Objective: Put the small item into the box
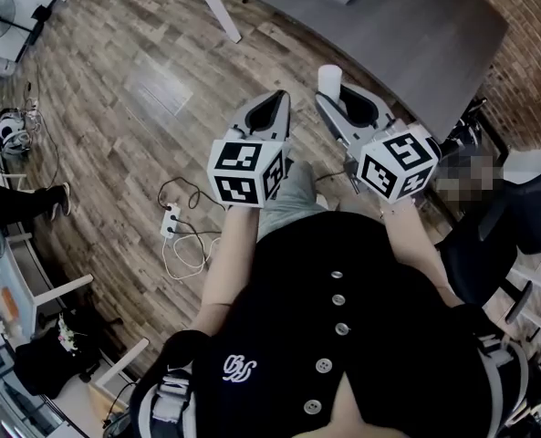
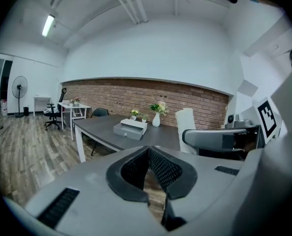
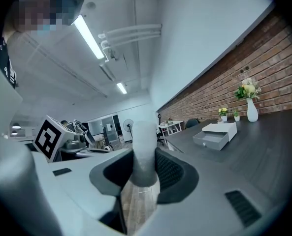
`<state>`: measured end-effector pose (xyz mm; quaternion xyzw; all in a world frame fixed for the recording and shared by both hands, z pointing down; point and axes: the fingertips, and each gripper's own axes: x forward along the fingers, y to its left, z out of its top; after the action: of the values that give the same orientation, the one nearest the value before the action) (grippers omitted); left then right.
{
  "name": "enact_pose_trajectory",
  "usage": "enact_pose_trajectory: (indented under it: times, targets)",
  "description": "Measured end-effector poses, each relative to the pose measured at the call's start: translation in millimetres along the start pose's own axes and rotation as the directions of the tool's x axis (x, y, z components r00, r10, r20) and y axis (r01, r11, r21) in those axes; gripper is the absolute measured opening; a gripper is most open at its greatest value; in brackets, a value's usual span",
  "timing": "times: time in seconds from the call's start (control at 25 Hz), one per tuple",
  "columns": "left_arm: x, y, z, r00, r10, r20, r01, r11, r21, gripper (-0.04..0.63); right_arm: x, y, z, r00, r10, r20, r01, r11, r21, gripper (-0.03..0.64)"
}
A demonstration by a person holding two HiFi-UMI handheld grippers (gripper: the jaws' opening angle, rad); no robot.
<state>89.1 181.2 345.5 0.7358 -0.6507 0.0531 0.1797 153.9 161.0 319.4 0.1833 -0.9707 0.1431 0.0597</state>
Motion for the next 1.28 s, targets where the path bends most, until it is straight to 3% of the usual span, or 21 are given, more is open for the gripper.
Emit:
enact_pose_trajectory:
  times: [0.2, 0.36, 0.64, 0.76, 0.88, 1.16, 1.28]
  targets:
    - [43.8, 39.1, 8.0, 1.000, 0.000, -0.006, 0.000, 1.000, -0.027, 0.014, 33.4, -38.6, 0.3, 1.000, -0.023, -0.009, 0.023, 1.000, 0.007, 0.133]
    - [98.6, 87.1, 18.7, 0.999, -0.033, -0.007, 0.033, 0.999, -0.021, 0.014, 79.1, -81.8, 4.5, 0.996, -0.088, 0.010, 0.088, 0.996, 0.016, 0.133]
    - [215.6, 186.8, 75.0, 0.983, -0.169, -0.072, 0.172, 0.985, 0.033, 0.014, 197.2, -169.4, 44.6, 0.969, -0.245, 0.047, 0.241, 0.968, 0.067, 0.133]
    - [267.4, 221.4, 105.5, 0.955, -0.271, -0.122, 0.280, 0.958, 0.062, 0.014, 249.3, -206.0, 69.5, 0.940, -0.336, 0.066, 0.327, 0.938, 0.117, 0.133]
    - [291.5, 223.1, 119.3, 0.921, -0.361, -0.145, 0.378, 0.919, 0.113, 0.014, 266.2, -219.5, 80.2, 0.910, -0.406, 0.084, 0.395, 0.911, 0.119, 0.133]
    - [327.5, 209.5, 111.0, 0.851, -0.488, -0.193, 0.514, 0.849, 0.119, 0.014, 270.7, -233.6, 70.0, 0.866, -0.496, 0.069, 0.488, 0.866, 0.108, 0.133]
    - [344.1, 208.2, 109.5, 0.826, -0.521, -0.216, 0.548, 0.832, 0.089, 0.014, 275.8, -247.3, 67.4, 0.854, -0.519, 0.041, 0.511, 0.850, 0.128, 0.133]
